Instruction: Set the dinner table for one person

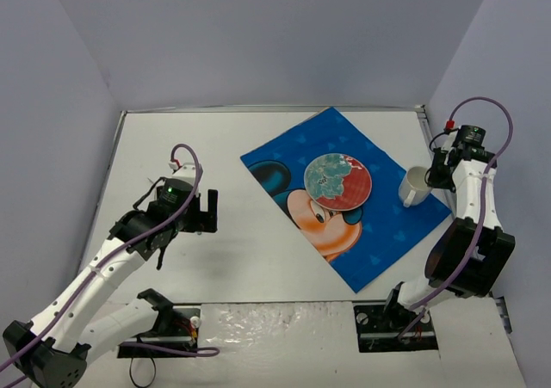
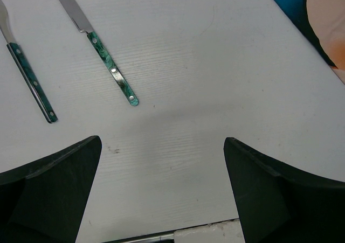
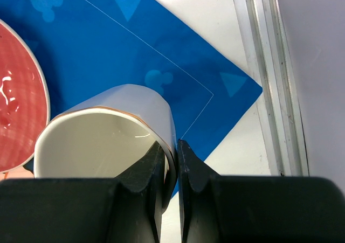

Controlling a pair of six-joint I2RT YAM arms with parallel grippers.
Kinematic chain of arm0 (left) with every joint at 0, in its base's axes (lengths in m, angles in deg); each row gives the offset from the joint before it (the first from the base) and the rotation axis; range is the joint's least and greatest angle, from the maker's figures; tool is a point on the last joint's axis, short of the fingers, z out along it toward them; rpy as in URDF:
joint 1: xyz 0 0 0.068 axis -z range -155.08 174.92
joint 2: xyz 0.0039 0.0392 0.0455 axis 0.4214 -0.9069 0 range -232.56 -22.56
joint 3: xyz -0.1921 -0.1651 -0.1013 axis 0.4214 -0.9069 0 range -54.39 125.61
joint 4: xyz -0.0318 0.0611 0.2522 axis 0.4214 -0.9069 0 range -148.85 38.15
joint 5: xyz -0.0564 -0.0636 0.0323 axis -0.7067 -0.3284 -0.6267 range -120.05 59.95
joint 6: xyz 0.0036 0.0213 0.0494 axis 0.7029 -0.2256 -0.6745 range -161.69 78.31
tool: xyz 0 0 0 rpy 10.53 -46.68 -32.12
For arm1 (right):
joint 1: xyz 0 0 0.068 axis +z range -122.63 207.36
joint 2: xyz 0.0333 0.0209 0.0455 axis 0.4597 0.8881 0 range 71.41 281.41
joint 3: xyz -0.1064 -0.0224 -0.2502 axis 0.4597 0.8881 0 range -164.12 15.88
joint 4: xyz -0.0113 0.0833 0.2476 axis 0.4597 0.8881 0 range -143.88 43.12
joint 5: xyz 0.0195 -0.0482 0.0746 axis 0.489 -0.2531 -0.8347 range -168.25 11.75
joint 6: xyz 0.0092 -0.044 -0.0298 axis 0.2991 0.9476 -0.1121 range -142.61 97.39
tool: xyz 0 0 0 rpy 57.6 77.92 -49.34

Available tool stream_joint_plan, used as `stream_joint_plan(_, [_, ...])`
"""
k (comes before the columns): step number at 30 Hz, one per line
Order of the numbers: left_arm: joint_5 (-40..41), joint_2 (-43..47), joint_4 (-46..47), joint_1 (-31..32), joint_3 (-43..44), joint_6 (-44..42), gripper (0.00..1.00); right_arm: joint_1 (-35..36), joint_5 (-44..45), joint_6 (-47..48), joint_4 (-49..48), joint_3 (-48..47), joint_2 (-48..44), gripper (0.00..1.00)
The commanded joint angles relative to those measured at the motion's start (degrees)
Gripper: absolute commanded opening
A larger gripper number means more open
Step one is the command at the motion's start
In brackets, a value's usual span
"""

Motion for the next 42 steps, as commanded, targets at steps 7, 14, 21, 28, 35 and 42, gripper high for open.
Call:
stream_joint_plan(7, [0.7,0.8,1.9,0.3,0.5,-1.1,0.95,-0.2,-0.4,1.8,-4.0,-2.0,0.4,0.0])
stream_joint_plan(14, [0.8,1.0,2.4,0.2,0.1,-1.2,0.95,-0.2,0.2,1.7,-6.7,0.2,0.3,0.0])
stream_joint_plan(21, [0.9,1.5,2.3,0.2,-0.4,-1.3,0.95,-0.5,1.3,1.6,-8.0,1.1,1.1,0.0])
stream_joint_plan(28, [0.9,1.9,2.6,0.2,-0.9,-1.2,0.95,-1.1,1.6,1.8,-8.9,1.4,2.0,0.0])
stream_joint_plan(35, [1.0,1.9,2.8,0.2,-1.0,-1.3,0.95,-2.1,-0.1,1.6,-11.5,3.8,2.9,0.0])
stream_joint_plan(42, [1.1,1.9,3.4,0.2,-1.1,-1.4,0.95,-2.2,-0.9,1.6,-13.7,5.7,3.4,0.0])
